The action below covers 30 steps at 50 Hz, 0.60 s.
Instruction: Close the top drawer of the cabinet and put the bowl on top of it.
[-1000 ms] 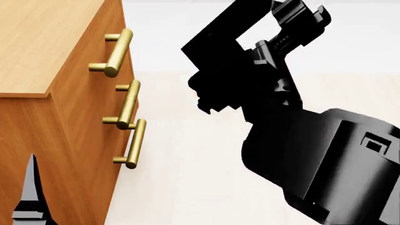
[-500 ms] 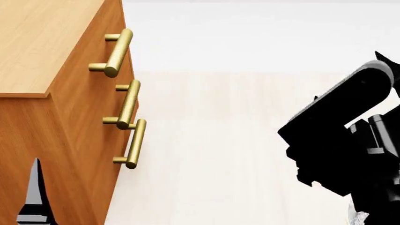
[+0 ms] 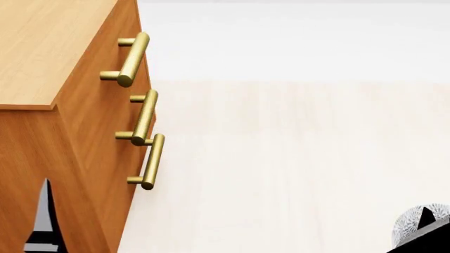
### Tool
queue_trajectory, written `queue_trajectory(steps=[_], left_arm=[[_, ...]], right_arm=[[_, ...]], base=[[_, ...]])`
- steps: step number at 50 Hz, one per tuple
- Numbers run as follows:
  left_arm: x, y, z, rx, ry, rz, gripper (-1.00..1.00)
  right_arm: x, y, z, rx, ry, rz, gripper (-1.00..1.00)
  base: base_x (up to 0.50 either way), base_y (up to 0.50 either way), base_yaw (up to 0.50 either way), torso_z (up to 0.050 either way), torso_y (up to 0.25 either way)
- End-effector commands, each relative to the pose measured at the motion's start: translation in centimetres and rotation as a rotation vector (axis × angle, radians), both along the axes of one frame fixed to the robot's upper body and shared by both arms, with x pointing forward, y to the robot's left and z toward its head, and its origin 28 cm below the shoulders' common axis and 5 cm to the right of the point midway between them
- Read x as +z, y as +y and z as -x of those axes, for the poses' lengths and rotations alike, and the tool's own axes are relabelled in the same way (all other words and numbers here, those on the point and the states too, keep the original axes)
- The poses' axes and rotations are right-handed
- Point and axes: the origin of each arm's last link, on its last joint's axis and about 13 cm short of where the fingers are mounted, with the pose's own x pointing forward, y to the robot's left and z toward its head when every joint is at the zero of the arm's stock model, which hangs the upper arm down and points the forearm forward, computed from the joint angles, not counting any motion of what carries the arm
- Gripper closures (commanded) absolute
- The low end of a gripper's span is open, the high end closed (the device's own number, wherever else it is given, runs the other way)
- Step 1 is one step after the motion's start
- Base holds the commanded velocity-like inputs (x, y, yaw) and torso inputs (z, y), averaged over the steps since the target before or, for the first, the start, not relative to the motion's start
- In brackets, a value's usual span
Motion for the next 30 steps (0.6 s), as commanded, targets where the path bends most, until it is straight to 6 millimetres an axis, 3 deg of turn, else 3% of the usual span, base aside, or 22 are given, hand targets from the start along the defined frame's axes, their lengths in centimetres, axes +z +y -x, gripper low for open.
queue_trajectory(steps=[1, 11, 30], left_arm=[[-0.1, -0.1, -0.1, -0.003, 0.002, -0.003, -1.00], [0.0, -0.1, -0.1, -0.004, -0.001, -0.007, -1.00], [-0.1, -0.2, 0.0, -0.005, 0.001, -0.006, -1.00]], right_arm=[[-2.7, -0.9, 2.4, -0.066, 0.064, -0.014, -1.00], [-5.3, -1.4, 3.5, -0.098, 0.093, -0.039, -1.00], [-6.6, -1.9, 4.3, -0.086, 0.143, -0.040, -1.00]], base=[[0.00, 0.00, 0.00, 0.000, 0.000], [0.00, 0.00, 0.00, 0.000, 0.000], [0.00, 0.00, 0.00, 0.000, 0.000]])
